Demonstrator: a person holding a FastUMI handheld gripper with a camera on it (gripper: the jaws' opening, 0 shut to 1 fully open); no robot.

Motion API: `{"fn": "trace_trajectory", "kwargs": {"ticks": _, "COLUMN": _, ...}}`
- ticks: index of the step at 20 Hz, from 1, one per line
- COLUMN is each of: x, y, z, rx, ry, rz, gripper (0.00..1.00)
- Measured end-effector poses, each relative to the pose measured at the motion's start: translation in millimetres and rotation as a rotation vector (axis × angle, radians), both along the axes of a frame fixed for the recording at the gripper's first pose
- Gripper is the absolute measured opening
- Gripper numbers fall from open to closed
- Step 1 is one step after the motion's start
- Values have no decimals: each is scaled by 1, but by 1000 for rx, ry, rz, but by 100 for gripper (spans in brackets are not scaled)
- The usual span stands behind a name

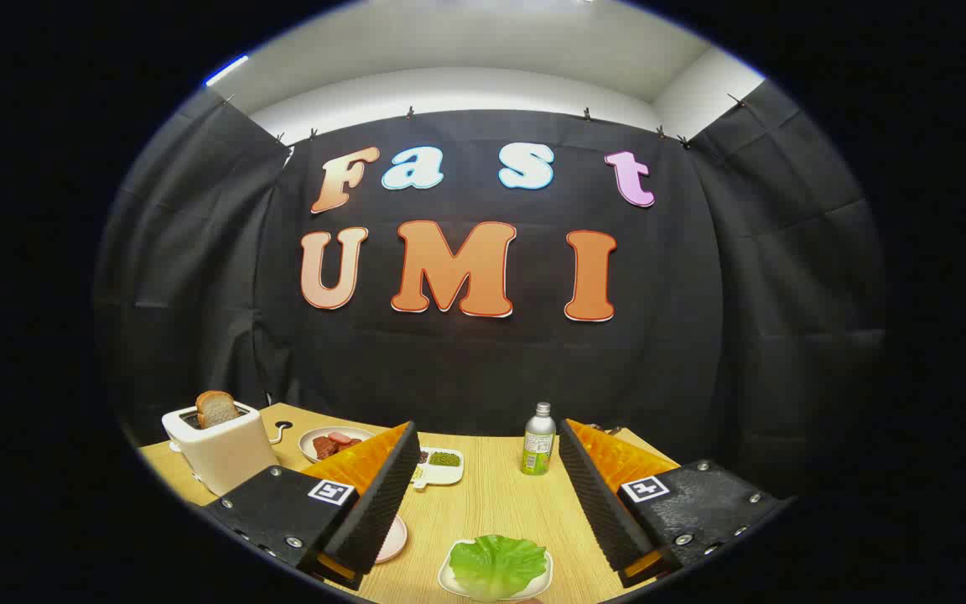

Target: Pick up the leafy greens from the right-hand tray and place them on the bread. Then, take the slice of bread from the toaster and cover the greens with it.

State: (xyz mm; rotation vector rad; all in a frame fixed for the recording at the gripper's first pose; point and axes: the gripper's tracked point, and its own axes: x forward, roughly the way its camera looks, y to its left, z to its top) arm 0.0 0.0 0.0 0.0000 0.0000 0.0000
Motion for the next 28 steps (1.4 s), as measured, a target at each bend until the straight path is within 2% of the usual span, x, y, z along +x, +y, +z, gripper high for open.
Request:
{"fn": "trace_trajectory", "kwargs": {"ticks": 17, "x": 6, "y": 4, "z": -5, "rx": 20, "ry": 32, "rz": 37, "gripper": 100}}
{"fn": "trace_trajectory", "kwargs": {"ticks": 23, "x": 16, "y": 1, "z": -22, "rx": 35, "ry": 115, "rz": 46, "gripper": 100}}
{"fn": "trace_trajectory", "kwargs": {"ticks": 28, "x": 19, "y": 3, "z": -34, "rx": 34, "ry": 191, "rz": 94, "gripper": 100}}
